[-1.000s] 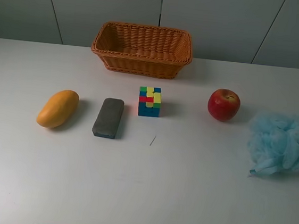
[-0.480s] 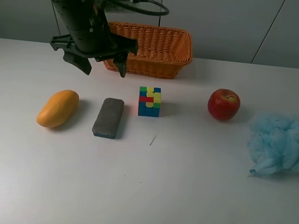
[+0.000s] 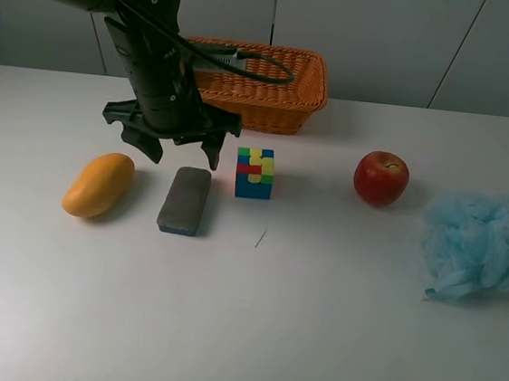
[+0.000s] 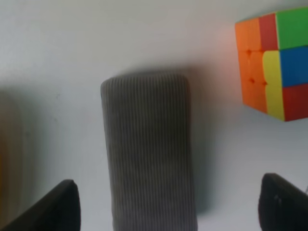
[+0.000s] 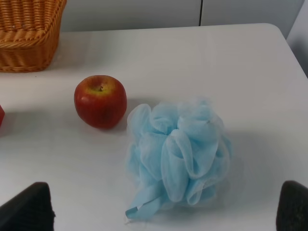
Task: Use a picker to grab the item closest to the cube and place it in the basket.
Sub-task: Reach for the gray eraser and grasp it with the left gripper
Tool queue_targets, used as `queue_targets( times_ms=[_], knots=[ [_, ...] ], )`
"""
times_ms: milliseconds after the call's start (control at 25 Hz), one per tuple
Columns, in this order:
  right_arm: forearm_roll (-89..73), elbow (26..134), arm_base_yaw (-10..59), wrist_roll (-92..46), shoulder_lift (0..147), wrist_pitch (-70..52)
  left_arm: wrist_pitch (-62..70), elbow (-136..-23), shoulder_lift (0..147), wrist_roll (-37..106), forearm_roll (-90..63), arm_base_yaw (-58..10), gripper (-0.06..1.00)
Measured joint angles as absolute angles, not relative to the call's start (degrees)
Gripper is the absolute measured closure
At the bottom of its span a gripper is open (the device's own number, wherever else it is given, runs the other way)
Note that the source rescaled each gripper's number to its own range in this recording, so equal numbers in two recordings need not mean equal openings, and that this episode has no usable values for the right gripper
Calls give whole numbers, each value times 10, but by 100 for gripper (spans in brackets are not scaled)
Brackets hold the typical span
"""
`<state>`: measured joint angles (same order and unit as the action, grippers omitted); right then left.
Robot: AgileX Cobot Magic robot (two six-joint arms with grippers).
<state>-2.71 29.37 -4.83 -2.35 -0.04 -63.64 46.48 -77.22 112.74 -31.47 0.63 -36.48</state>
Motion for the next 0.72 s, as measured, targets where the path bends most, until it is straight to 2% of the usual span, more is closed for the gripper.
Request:
queue_targets(
  times_ms=[320,720],
  knots=[
    [-27,294,-48,-23,0,-636,398,-709,1127,-326,0,-365,2],
    [-27,294,-48,-22,0,-636,369,-699,1174,-339,0,-365,2]
  ],
)
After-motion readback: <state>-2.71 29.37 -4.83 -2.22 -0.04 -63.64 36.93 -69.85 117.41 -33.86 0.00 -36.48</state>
